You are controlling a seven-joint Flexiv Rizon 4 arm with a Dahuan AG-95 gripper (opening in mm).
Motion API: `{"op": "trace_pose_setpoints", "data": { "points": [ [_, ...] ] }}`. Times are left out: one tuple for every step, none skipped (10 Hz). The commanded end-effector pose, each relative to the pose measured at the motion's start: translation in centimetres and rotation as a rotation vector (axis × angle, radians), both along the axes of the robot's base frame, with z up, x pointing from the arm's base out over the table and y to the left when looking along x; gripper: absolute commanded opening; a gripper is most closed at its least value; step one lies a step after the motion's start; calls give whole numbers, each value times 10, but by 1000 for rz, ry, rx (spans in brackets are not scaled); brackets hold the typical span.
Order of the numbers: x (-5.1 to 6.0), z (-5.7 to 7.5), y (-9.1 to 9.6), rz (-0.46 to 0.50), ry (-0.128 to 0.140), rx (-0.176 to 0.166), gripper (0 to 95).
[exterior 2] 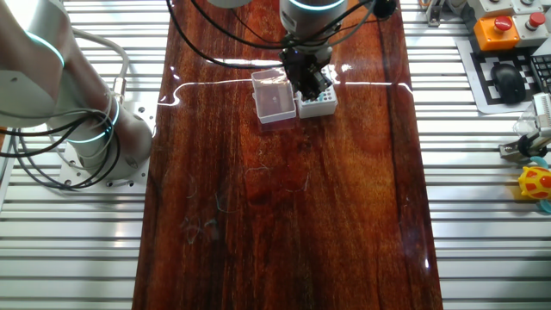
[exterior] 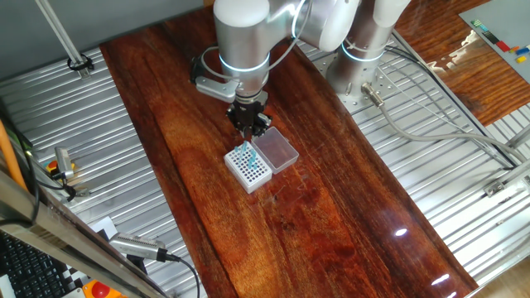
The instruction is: Insert a medium pipette tip into the holder for medium pipette tips
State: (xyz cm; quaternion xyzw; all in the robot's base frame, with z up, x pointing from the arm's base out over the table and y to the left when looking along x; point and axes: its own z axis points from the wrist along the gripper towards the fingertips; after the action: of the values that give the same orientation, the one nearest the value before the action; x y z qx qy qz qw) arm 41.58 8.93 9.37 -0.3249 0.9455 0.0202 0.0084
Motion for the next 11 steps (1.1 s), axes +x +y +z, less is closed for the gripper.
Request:
{"op": "trace_pose_setpoints", "data": {
  "points": [
    [3,-2,2,-7,-4,1,190],
    [4,-2,3,-11,-6,1,190],
    [5,-2,4,-12,-7,1,190],
    [7,-1,5,-12,-6,1,190],
    [9,-1,5,-11,-6,-1,190],
    [10,-1,6,-11,-6,0,190],
    [11,-1,8,-12,-7,1,190],
    [12,-2,8,-11,-7,1,190],
    [12,-2,9,-10,-7,0,190],
    [12,-2,9,-11,-7,0,190],
    [12,-2,9,-13,-7,0,0]
  ]
}}
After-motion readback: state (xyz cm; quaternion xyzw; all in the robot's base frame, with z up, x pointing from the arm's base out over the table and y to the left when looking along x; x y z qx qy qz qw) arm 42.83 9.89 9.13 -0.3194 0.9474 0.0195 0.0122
